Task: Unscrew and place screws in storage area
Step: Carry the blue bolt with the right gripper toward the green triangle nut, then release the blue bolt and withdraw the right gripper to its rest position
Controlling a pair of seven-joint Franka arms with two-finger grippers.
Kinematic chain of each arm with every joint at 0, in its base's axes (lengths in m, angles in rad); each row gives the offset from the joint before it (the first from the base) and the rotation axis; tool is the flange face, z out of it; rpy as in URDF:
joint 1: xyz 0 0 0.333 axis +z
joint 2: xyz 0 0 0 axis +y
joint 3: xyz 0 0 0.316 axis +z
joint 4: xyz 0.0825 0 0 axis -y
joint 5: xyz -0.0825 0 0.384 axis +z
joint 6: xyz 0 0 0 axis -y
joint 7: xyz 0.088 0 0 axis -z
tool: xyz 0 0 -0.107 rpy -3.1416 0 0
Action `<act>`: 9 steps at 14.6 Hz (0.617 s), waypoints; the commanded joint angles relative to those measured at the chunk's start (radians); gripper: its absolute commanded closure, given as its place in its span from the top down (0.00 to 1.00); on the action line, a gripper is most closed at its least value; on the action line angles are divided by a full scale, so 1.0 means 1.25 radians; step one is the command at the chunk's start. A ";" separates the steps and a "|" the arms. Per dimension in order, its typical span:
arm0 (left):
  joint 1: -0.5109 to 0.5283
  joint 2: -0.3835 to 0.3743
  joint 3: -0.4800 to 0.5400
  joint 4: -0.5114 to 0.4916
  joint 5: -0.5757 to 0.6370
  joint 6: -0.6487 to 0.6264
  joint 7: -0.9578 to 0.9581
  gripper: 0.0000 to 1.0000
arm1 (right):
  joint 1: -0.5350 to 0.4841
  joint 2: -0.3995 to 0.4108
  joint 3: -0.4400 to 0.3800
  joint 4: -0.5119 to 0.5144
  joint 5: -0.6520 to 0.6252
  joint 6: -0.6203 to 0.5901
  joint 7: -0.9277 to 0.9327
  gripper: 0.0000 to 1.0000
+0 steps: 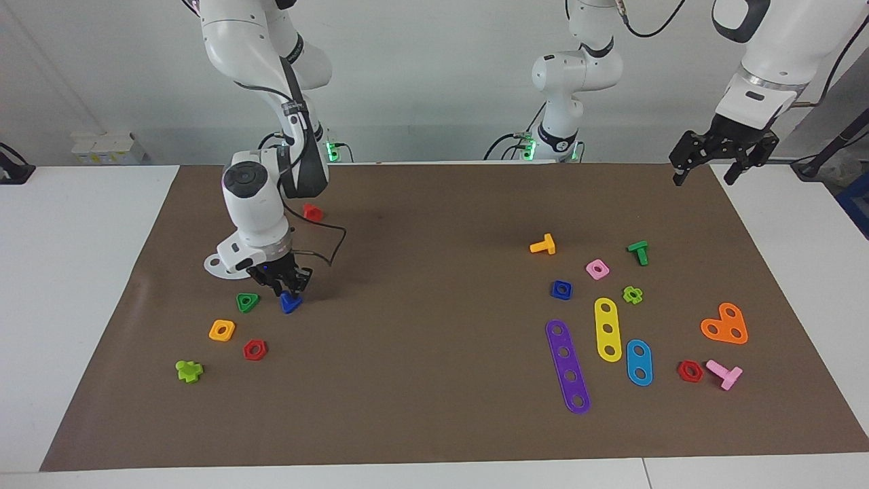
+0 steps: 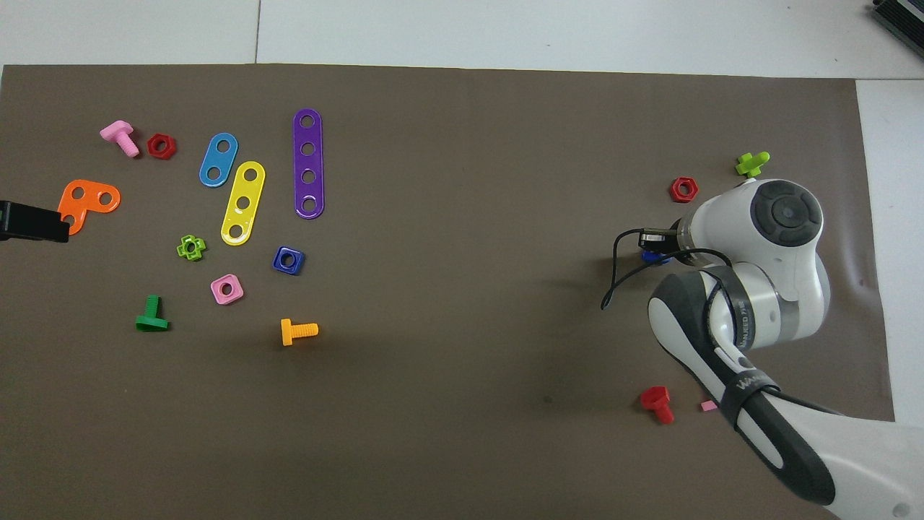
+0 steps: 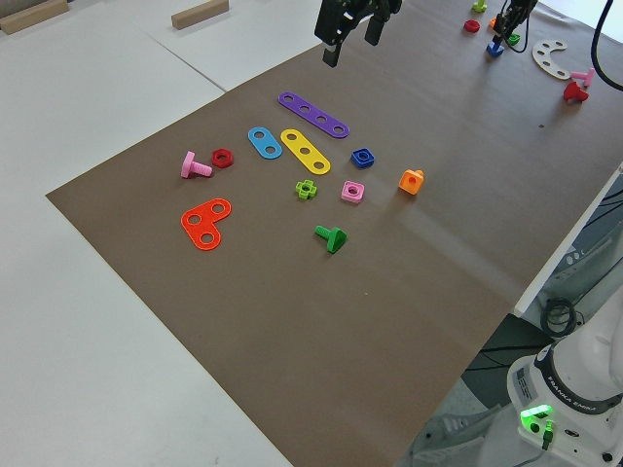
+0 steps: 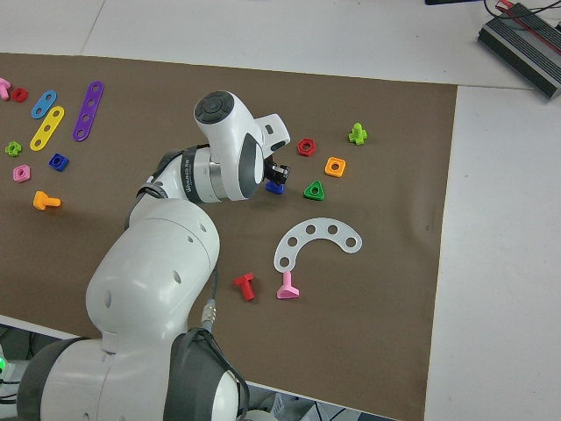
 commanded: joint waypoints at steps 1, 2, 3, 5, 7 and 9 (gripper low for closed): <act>0.007 -0.024 0.010 -0.025 0.011 -0.007 -0.003 1.00 | -0.014 -0.037 0.010 0.010 0.007 -0.009 -0.026 0.99; 0.010 -0.024 0.011 -0.025 0.011 -0.007 -0.004 1.00 | -0.014 -0.058 0.010 0.022 0.007 -0.040 -0.026 0.99; 0.013 -0.024 0.011 -0.025 0.011 -0.006 -0.004 1.00 | -0.012 -0.080 0.011 0.037 0.007 -0.080 -0.028 0.99; 0.014 -0.024 0.011 -0.025 0.011 -0.007 -0.004 1.00 | -0.008 -0.131 0.011 0.055 0.008 -0.156 -0.025 0.99; 0.012 -0.024 0.011 -0.025 0.011 -0.007 -0.004 1.00 | -0.014 -0.193 0.010 0.064 0.008 -0.221 -0.026 0.99; 0.014 -0.024 0.011 -0.025 0.011 -0.007 -0.004 1.00 | -0.015 -0.225 0.006 0.110 0.010 -0.316 -0.028 0.99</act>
